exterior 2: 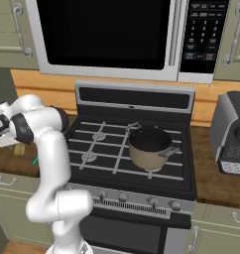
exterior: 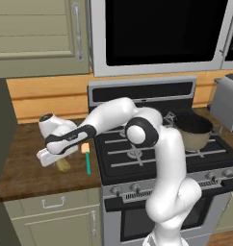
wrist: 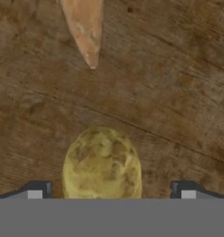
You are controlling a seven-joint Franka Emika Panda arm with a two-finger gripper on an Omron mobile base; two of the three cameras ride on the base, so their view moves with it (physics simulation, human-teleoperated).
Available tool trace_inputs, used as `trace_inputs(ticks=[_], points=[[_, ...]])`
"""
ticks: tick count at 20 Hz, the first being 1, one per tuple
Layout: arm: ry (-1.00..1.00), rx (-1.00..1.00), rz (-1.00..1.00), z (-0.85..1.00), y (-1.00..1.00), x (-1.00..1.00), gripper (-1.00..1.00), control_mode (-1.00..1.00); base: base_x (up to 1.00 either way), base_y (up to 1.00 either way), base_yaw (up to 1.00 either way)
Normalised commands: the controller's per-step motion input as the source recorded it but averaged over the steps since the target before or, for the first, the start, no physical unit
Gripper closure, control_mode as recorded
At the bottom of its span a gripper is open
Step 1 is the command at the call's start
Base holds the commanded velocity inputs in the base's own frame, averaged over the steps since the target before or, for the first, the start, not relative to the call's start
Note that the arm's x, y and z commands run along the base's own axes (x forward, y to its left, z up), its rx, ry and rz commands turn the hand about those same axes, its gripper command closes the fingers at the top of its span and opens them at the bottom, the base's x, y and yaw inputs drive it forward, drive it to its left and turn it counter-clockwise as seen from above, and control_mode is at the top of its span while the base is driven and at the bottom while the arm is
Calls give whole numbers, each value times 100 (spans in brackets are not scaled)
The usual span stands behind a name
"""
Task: Put the potato and sweet potato in the pot. Retrieve the spatula and lightly stir the vegetables in the pot.
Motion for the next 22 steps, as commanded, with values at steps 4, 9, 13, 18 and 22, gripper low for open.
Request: trace_inputs(ticks=[4, 9, 13, 18, 22], points=[[-1, 1, 0, -30, -45, -8, -100, -100, 0, 0, 0], [0, 10, 0, -31, -10, -14, -100, -100, 0, 0, 0], [-3, 12, 0, -15, 0, -31, 100, -100, 0, 0, 0], [-26, 6, -3, 54, -7, -69, 100, -100, 0, 0, 0], [-34, 7, -8, 100, -37, -59, 100, -100, 0, 0, 0]])
